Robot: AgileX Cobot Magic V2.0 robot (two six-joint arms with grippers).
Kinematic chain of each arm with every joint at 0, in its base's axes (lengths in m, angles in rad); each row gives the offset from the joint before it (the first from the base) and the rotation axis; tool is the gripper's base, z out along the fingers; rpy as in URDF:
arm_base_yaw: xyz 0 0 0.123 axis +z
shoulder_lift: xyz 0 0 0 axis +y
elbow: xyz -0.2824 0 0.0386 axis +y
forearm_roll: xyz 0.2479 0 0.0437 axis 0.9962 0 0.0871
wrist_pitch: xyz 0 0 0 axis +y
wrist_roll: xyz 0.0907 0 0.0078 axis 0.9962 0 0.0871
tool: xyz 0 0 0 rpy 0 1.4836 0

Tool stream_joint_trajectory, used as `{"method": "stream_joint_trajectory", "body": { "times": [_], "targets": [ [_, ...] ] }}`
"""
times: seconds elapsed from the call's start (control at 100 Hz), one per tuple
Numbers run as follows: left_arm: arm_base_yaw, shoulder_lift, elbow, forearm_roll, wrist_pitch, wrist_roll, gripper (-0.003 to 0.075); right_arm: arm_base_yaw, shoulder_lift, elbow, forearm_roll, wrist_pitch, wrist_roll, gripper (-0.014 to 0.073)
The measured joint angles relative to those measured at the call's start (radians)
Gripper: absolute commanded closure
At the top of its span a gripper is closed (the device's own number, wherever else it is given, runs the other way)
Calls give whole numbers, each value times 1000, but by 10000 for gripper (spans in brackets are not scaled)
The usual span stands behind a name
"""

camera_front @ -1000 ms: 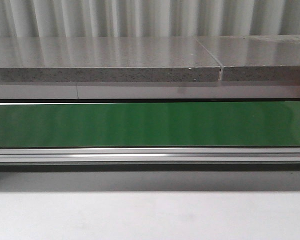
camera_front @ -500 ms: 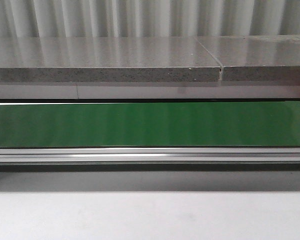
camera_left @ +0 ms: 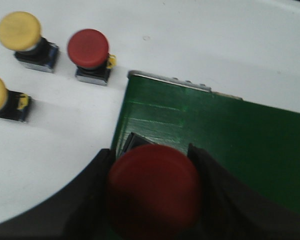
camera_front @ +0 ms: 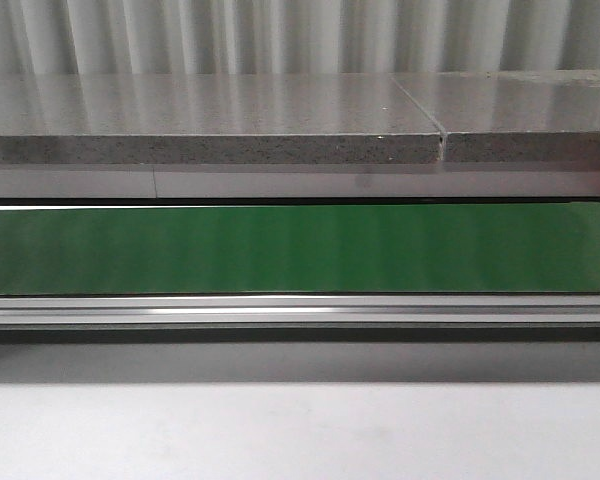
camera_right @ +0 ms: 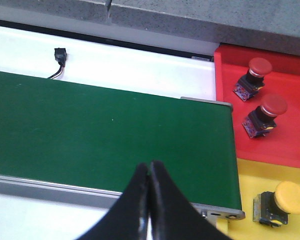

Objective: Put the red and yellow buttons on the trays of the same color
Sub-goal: 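Move the left gripper down and grasp another red push-button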

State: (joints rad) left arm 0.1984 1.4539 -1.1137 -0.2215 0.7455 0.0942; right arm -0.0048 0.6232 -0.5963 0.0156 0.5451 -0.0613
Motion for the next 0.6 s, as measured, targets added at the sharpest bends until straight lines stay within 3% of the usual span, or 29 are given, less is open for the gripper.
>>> {"method": "stream_joint_trajectory", "body": {
  "times": [0.44, 0.51, 0.6],
  "targets": [
    [-43, 72, 67, 3, -61, 64, 734, 0, 0, 0, 0, 0, 0, 662],
    [-43, 81, 67, 3, -63, 66, 689, 0, 0, 0, 0, 0, 0, 662],
    [-43, 82, 68, -1, -63, 75, 541, 0, 0, 0, 0, 0, 0, 662]
  ]
}}
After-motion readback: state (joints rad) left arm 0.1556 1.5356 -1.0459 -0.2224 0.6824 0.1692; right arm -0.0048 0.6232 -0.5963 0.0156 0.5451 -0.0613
